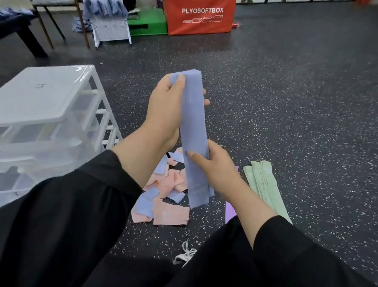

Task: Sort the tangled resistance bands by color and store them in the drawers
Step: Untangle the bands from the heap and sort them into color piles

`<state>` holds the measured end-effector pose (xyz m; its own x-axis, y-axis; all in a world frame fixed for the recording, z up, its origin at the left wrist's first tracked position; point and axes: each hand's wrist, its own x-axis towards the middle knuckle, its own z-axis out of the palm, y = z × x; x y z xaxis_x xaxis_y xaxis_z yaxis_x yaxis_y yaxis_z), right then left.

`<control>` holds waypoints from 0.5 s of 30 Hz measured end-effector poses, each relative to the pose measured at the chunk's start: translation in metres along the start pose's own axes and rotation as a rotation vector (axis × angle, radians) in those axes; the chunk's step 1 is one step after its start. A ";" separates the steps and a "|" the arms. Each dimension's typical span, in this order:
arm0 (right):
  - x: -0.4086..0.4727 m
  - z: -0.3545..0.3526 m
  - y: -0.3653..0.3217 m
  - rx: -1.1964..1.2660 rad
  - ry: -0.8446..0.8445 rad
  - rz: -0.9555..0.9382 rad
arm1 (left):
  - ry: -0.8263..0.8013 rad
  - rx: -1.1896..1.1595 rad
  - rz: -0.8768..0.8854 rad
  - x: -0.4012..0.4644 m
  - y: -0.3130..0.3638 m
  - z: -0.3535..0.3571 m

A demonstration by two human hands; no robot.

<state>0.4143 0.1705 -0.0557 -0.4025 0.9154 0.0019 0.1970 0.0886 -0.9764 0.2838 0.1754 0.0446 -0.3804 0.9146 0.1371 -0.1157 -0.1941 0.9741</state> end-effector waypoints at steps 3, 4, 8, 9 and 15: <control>0.009 -0.006 0.016 0.052 -0.002 0.028 | -0.010 0.034 0.000 0.025 -0.011 0.013; 0.013 -0.007 0.021 0.048 0.012 0.032 | -0.009 0.049 -0.007 0.034 -0.016 0.017; 0.033 -0.014 0.053 -0.039 0.059 0.144 | 0.011 0.119 -0.093 0.070 -0.063 0.022; 0.039 -0.015 0.064 -0.067 0.044 0.191 | 0.015 0.136 -0.121 0.078 -0.078 0.022; 0.055 -0.005 0.143 -0.176 -0.016 0.504 | -0.003 0.246 -0.335 0.113 -0.181 0.014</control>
<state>0.4250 0.2358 -0.1936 -0.2323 0.8557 -0.4624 0.5157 -0.2947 -0.8045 0.2748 0.3189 -0.1136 -0.3560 0.9140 -0.1946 -0.0098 0.2046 0.9788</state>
